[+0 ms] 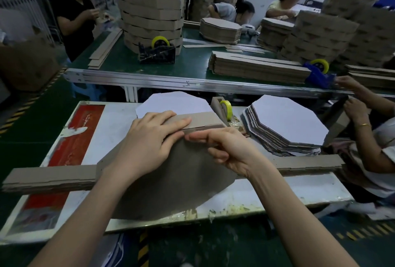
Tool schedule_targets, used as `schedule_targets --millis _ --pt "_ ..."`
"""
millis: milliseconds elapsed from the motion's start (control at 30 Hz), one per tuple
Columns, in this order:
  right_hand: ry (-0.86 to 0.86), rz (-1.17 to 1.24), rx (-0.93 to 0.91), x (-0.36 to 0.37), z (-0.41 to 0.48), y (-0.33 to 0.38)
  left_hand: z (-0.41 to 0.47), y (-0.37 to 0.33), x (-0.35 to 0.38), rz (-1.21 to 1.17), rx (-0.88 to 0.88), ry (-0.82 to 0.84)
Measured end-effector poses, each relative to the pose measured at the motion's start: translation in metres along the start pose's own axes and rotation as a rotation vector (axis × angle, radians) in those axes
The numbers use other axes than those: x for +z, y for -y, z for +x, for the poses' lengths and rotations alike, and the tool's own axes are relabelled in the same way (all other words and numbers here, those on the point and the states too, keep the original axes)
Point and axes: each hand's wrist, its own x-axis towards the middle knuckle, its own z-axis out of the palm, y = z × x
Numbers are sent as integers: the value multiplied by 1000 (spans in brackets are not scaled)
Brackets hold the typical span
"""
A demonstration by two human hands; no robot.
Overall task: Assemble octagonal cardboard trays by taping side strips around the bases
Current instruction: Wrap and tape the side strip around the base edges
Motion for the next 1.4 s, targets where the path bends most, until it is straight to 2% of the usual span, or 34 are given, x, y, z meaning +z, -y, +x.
schedule_targets --millis 100,233,333,467,533,600,700,767,833,967,1033,1167,1267,1400 --pt "0 -43 2 -2 5 -1 2 -8 0 -66 -72 -32" --pt "-8 -139 -14 -3 11 -1 6 -19 3 -164 -198 -173" --pt "23 -197 -24 -6 13 4 8 -22 6 -144 -200 -218" --pt "105 -426 2 -13 7 11 12 -19 7 -96 -154 -230" --pt "106 -404 -38 -19 3 17 13 -15 6 -50 -133 -211" --pt "44 -285 -130 -25 4 26 13 -13 6 -13 -114 -214" --pt "-139 -173 -290 -35 14 37 13 -15 7 34 -75 -217" --pt "-288 -269 -352 -39 24 38 12 -17 7 85 -50 -194" --pt "-364 -428 -340 -42 36 34 9 -18 5 136 -39 -173" --pt "-238 -669 -213 -49 46 19 6 -23 0 370 -80 29" --pt "-216 -679 -195 -46 46 18 16 -30 -2 462 -99 98" --pt "-165 -661 -222 -40 45 23 44 -59 10 329 -64 127" --pt "-155 -680 -234 -45 41 24 54 -67 18 350 -62 130" --pt "-139 -770 -268 -58 31 31 45 -53 9 300 -19 32"
